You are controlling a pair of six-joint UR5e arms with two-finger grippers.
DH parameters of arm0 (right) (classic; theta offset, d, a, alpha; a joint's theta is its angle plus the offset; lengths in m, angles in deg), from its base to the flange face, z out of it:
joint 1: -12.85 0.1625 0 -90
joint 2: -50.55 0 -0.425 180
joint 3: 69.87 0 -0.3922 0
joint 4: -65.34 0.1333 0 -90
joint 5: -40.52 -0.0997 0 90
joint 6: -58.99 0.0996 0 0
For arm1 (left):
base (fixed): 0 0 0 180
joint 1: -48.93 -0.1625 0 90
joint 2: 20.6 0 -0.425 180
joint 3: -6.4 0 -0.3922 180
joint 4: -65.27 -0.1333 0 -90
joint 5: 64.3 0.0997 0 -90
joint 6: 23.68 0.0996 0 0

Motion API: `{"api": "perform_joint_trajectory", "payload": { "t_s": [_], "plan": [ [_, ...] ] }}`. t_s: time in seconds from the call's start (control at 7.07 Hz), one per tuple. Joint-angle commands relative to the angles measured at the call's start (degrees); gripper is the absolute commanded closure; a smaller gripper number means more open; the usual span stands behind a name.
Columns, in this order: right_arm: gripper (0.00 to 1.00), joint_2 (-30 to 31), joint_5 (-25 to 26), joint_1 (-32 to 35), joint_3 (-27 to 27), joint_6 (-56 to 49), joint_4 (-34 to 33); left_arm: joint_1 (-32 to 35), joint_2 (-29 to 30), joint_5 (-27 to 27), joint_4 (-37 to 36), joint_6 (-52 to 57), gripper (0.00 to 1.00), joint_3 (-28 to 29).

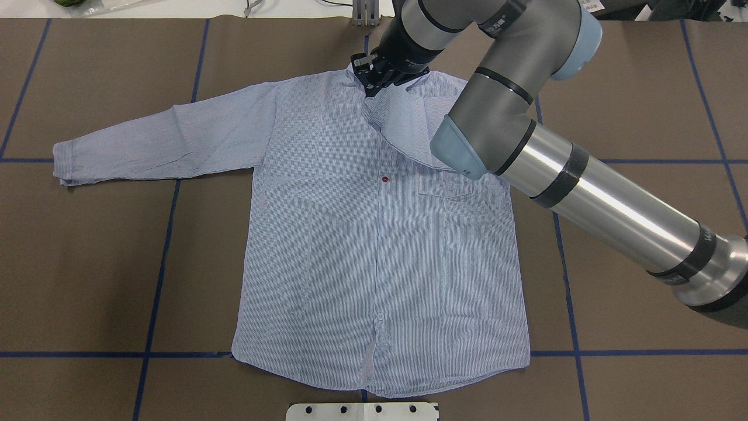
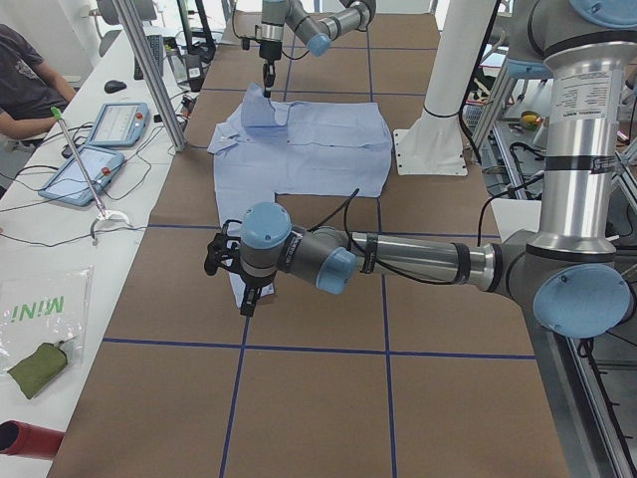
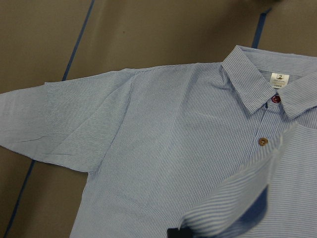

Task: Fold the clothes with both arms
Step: 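Carry the grasped sleeve with the right gripper across the shirt front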

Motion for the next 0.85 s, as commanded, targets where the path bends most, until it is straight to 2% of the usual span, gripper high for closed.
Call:
{"api": "perform_joint_trajectory", "payload": {
  "t_s": [0.0, 0.28, 0.42, 0.57, 0.71],
  "plan": [
    [1.0, -2.6, 3.71, -3.96, -4.82, -0.03, 0.24, 0.0, 0.03, -0.01, 0.0, -0.01, 0.01, 0.04],
    [1.0, -11.01, 5.56, -6.43, -17.96, -0.21, 0.33, 0.0, -0.06, -0.01, 0.0, -0.01, 0.01, 0.04],
    [1.0, -13.14, 7.75, -7.57, -22.65, -0.21, 2.94, 0.0, 0.03, -0.01, 0.0, -0.1, 0.01, 0.04],
    [0.14, -13.51, 11.86, -9.59, -26.35, -0.21, 9.32, 0.0, 0.12, -0.01, 0.0, -0.1, 0.01, 0.04],
    [0.01, -14.21, 16.16, -11.17, -26.65, 0.05, 9.47, 0.0, 0.29, -0.01, 0.0, -0.1, 0.01, 0.04]
  ]
}}
